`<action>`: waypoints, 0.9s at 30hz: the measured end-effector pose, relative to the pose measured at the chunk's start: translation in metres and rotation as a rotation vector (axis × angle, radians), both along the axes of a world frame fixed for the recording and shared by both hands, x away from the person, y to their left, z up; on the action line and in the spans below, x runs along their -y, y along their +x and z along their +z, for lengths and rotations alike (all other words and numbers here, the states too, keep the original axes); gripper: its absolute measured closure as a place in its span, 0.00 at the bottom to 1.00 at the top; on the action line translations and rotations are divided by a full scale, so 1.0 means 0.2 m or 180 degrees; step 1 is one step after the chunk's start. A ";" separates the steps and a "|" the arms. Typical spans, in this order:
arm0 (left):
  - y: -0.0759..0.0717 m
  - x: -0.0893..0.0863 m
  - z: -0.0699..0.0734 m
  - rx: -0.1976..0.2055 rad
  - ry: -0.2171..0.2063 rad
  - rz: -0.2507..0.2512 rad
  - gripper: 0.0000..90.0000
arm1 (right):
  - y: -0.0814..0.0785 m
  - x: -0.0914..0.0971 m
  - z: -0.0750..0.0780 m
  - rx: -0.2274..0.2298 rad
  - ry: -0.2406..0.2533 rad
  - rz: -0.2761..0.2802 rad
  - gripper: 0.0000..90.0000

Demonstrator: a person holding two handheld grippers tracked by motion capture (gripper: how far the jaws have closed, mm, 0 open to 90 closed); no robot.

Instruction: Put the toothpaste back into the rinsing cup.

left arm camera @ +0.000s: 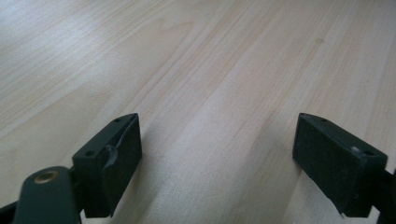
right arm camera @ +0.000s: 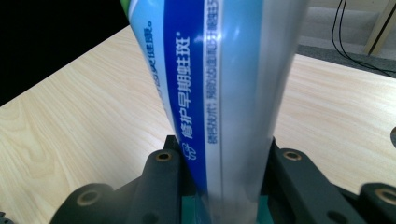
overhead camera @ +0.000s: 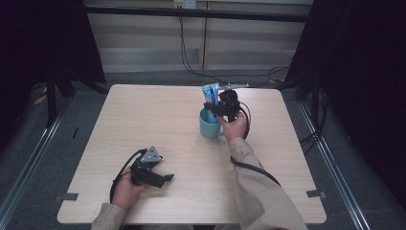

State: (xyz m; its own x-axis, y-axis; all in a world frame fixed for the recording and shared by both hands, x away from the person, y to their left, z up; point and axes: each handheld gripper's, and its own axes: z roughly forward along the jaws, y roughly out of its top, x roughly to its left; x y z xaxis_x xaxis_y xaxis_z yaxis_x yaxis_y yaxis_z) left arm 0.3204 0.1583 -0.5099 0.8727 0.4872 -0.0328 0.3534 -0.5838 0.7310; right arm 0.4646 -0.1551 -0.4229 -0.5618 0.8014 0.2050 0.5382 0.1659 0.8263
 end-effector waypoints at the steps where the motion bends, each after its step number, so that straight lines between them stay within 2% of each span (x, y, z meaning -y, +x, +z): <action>1: 0.00 0.00 0.00 0.0000 0.0000 0.0001 0.17 | 0.00 0.00 0.00 -0.0007 0.0000 0.0001 0.80; 15: 0.00 0.00 0.00 0.0004 -0.0011 0.0000 0.17 | 0.00 -0.01 -0.01 -0.0020 -0.0008 0.0017 0.79; 19: 0.00 0.00 0.00 0.0004 -0.0011 0.0000 0.17 | 0.00 -0.02 -0.01 -0.0013 -0.0076 0.0044 0.79; 27: 0.00 0.00 0.00 0.0006 -0.0012 0.0001 0.17 | 0.01 -0.02 -0.01 -0.0048 -0.0027 0.0037 0.78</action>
State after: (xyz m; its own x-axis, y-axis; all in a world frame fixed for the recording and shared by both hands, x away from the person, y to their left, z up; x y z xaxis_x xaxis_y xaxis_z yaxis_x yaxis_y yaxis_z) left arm 0.3203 0.1583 -0.5102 0.8726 0.4874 -0.0330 0.3523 -0.5809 0.7338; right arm 0.4664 -0.1518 -0.4247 -0.5679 0.7966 0.2069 0.5487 0.1790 0.8166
